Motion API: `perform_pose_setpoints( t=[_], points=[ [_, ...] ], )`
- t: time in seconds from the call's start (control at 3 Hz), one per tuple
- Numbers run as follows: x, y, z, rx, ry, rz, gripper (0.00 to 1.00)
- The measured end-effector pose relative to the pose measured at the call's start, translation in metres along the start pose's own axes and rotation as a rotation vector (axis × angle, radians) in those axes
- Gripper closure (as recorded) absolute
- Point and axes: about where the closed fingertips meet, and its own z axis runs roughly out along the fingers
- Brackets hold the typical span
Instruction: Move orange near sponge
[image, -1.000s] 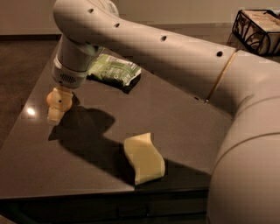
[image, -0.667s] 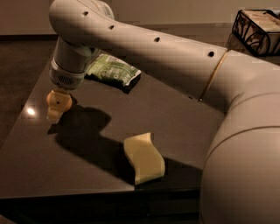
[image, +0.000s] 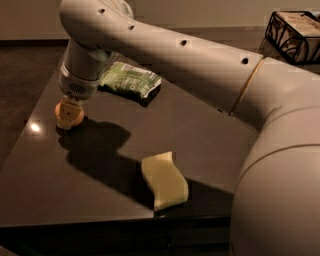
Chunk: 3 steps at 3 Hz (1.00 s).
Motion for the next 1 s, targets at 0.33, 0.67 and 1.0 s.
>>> perform_pose_setpoints(
  t=[0.33,0.67,1.0],
  points=[
    [0.014,0.001,-0.027,0.003,-0.023,-0.012,0.86],
    [0.042,0.007,-0.059,0.012,-0.025,-0.018,1.0],
    [0.075,0.017,-0.086,0.026,-0.007,-0.052,1.0]
  ],
)
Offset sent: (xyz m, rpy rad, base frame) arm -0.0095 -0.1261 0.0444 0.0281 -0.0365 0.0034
